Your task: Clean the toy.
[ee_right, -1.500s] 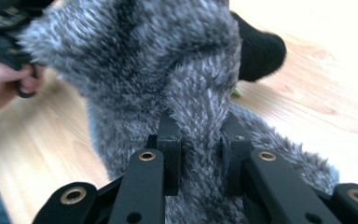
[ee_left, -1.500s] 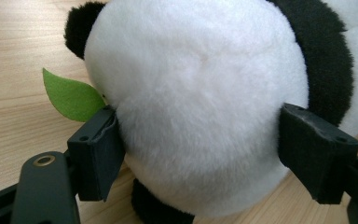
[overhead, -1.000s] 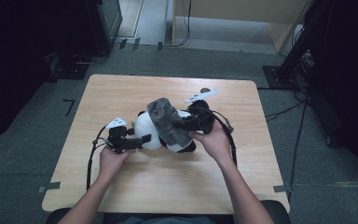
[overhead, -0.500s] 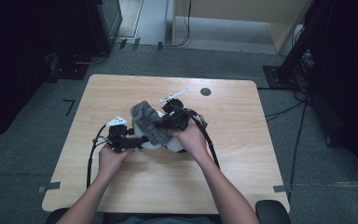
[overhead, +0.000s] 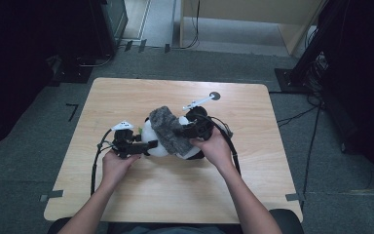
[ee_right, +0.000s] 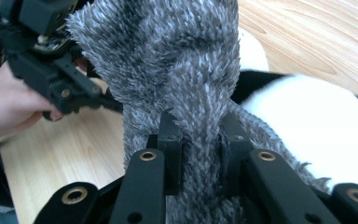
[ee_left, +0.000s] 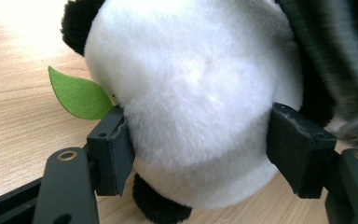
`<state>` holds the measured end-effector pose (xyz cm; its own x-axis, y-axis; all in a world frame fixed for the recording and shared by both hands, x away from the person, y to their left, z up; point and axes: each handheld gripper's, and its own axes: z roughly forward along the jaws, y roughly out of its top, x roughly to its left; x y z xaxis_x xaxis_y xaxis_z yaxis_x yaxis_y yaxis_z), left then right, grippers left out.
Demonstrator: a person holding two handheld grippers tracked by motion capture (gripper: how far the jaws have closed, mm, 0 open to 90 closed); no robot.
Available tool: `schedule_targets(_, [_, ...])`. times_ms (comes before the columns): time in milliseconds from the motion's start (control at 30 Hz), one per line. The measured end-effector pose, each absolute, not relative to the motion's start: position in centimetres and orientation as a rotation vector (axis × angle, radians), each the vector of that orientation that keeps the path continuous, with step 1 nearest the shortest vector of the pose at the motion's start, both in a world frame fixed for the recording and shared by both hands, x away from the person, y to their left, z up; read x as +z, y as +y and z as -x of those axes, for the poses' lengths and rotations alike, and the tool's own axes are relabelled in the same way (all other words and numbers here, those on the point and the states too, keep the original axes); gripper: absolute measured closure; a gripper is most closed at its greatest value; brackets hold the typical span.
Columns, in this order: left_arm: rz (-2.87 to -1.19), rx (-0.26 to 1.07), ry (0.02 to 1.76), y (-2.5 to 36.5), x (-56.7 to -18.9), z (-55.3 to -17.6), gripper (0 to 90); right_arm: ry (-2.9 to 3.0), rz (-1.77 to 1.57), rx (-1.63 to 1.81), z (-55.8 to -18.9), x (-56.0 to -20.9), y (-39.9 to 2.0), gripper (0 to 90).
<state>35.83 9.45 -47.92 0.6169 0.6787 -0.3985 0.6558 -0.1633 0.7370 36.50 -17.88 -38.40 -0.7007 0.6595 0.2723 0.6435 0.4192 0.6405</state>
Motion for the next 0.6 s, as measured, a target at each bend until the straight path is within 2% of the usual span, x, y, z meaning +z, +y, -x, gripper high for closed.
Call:
schedule_targets(300, [-1.865, 0.03, 1.066, 9.5, -47.9, -35.8, 29.4, 2.591, -1.234, 1.222, -34.9, -37.8, -22.3, 75.6])
schedule_targets(600, [-1.861, 0.029, 1.066, 9.5, -48.0, -35.8, 29.3, 2.499, -1.297, 1.221, -34.5, -38.8, -25.9, 74.5])
